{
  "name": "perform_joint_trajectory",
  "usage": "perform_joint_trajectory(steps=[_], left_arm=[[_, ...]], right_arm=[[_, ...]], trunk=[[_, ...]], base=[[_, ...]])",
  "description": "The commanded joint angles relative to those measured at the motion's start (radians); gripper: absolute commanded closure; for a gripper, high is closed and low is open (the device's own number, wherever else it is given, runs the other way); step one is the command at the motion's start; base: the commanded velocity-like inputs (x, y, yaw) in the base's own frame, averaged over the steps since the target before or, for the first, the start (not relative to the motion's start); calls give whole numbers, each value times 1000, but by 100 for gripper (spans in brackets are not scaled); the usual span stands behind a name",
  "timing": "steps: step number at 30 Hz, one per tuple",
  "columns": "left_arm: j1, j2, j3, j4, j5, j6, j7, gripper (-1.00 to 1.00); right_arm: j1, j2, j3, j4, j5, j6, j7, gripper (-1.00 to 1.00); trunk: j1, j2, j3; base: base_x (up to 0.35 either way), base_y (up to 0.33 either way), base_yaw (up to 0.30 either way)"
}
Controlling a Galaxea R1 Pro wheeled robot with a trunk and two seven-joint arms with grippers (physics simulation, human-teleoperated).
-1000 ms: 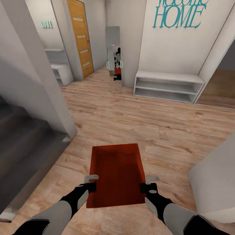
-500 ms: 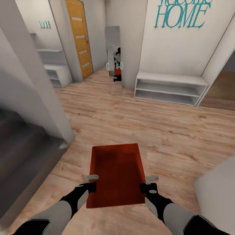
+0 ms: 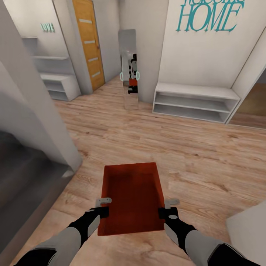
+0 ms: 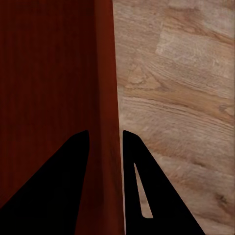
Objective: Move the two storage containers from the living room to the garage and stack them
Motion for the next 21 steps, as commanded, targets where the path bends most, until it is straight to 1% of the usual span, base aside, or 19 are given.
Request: perform_joint_trajectory(steps=[1, 21], left_arm=[[1, 11, -27, 0, -4, 7, 11, 100], [1, 11, -28, 0, -4, 7, 11, 100]], right_arm=[[-2, -3, -45, 0, 2, -8, -6, 100], [-2, -3, -45, 0, 2, -8, -6, 100]], trunk=[[1, 0, -1], [1, 0, -1]], base=[[323, 0, 0], [323, 0, 0]])
